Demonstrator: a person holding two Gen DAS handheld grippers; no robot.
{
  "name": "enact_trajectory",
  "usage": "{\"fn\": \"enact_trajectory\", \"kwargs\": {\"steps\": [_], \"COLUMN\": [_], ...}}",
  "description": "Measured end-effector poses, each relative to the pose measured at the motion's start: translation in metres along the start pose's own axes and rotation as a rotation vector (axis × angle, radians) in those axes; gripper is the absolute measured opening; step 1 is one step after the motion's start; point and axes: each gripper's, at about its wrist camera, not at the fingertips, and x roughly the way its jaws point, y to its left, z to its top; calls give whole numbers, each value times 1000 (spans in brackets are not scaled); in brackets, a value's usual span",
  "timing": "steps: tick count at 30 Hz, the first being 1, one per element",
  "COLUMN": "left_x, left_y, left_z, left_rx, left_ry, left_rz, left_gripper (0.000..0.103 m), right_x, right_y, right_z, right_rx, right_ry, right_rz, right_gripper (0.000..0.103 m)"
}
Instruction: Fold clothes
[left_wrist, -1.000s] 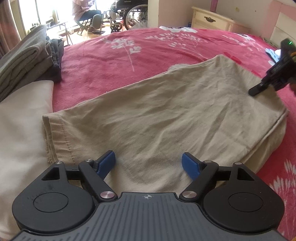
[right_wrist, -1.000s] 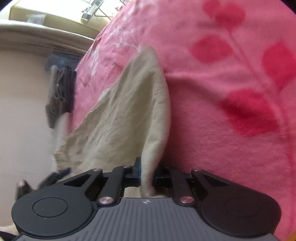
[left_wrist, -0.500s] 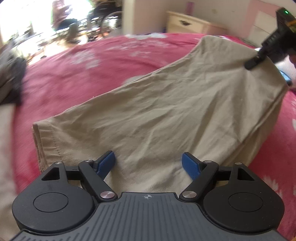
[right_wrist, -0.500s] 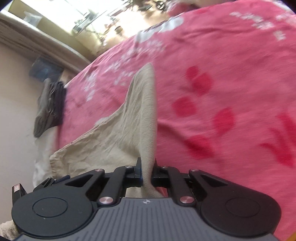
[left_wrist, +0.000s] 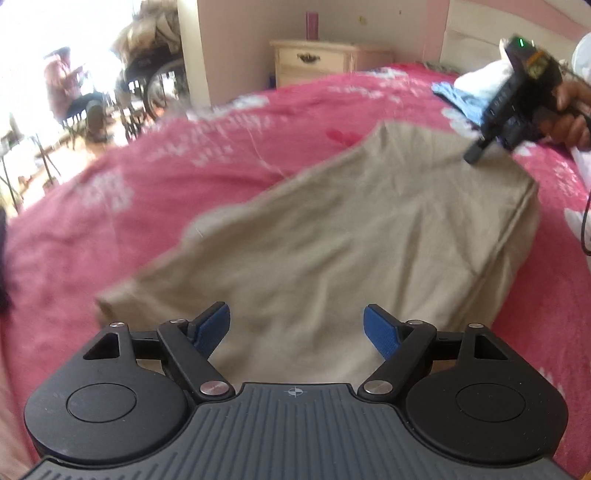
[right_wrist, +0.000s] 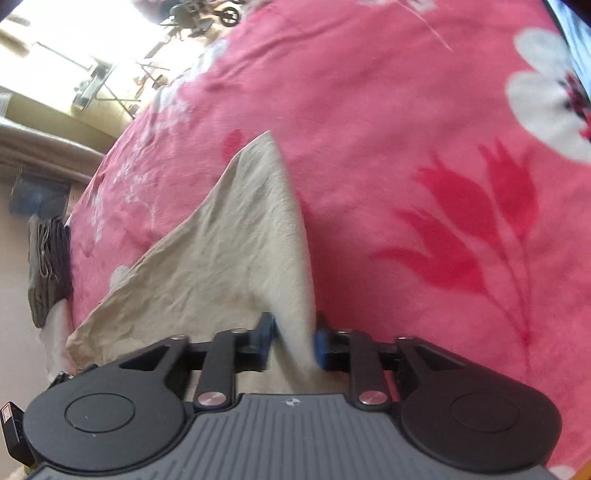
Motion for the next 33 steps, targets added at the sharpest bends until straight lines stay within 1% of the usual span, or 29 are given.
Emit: {"fn": "enact_trajectory", "kwargs": {"steps": [1,2,5,8,10,12,14,16,17,19,22,24,25,26,27,28,29,31,33], "left_x": [0,2,16,31,45,58,64,67,67,67,69,69,68,68,68,68,68,69,69], "left_y": [0,0,-11,-29,-37,-38,-39,-38,-37,-36,-37,-37,-37,-37,-37,-36,-36,-36,-35], "left_z": [7,14,30,36,36,32,26,21,20,18,17,16,16,16,15,15,15,14,12], "left_rx": [10,27,107,218,264,268,252,233,221,211,207,204,202,201,200,199,197,195,192], "left_ry": [-15,-29,-54,-63,-44,-10,8,18,16,9,-4,-11,-14,-16,-19,-20,-22,-27,-37], "left_rz": [-3,-20,-82,-149,-185,-208,-220,-233,-239,-243,-238,-235,-234,-233,-233,-233,-234,-233,-235], "left_gripper": [81,81,81,81,81,81,81,82,82,83,84,85,85,85,85,85,85,86,87], "right_x": [-2,-4,2,11,12,10,6,0,-2,-1,12,15,16,17,17,17,17,15,13], "right_y": [-6,-13,-29,-37,-39,-39,-40,-45,-48,-53,-50,-40,-35,-31,-28,-24,-22,-19,-18], "right_z": [-1,-4,-9,-14,-14,-14,-11,-8,-8,-9,-14,-16,-17,-18,-19,-21,-22,-24,-26], "right_rx": [18,36,108,150,156,153,158,165,170,184,166,103,73,46,23,1,-18,-34,-36], "right_ry": [3,3,30,51,58,63,66,48,34,22,60,61,63,67,71,74,76,76,74], "right_rz": [7,17,52,76,86,89,71,47,48,53,80,79,71,64,50,34,8,-26,-46], "right_gripper": [44,45,45,45,45,46,48,50,52,65,73,76,76,76,73,63,58,42,33]}}
